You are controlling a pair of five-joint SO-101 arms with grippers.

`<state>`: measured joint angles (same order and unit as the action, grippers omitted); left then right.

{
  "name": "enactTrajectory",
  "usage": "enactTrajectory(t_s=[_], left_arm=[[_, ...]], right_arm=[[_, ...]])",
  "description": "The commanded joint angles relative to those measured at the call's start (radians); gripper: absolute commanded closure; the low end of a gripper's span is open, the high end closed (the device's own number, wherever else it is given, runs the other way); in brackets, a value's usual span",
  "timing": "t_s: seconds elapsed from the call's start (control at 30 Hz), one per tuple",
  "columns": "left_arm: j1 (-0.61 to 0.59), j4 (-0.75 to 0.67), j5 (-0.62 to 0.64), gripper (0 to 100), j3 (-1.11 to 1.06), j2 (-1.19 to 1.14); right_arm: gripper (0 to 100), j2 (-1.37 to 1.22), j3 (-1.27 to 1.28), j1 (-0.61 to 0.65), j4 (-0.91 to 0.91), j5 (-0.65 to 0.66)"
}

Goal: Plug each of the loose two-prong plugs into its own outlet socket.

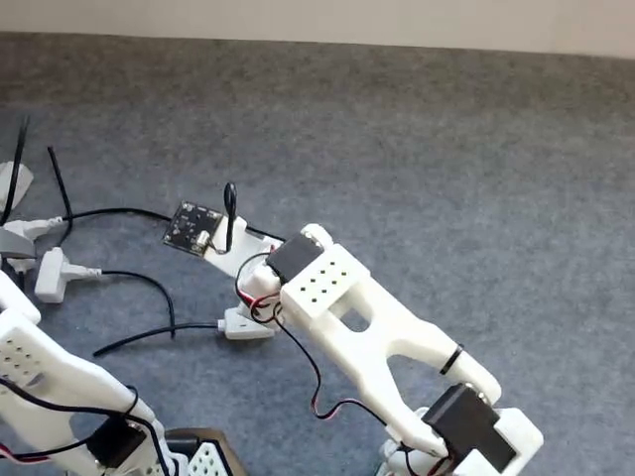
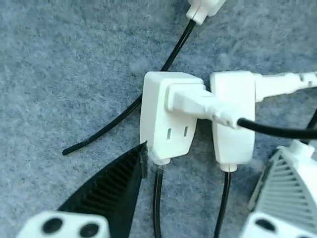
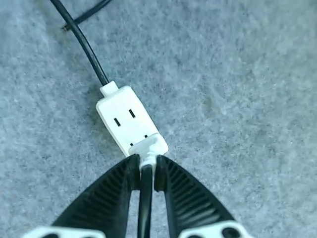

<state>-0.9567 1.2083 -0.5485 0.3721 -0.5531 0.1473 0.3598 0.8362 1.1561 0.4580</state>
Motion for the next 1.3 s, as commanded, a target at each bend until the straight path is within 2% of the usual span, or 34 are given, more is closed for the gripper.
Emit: enactTrajectory(t_s=[0.0,0.63,0.77,1.27], left_arm=[[-0.012,-0.002,-0.008,63,0.045,0.013],[-0.012,-0.002,-0.008,63,0.045,0.015],[-0.012,-0.002,-0.008,63,0.045,0.015],[-0.013,-0.003,-0.011,63,0.047,0.015]], right_arm=[[99.2,0.012,-0.044,-0.008,-0.004,-0.014],[99.2,0.012,-0.042,-0.004,0.038,-0.023],[99.2,0.013,-0.047,-0.002,0.035,-0.061],[99.2,0.013,-0.050,0.058,0.039,-0.097]])
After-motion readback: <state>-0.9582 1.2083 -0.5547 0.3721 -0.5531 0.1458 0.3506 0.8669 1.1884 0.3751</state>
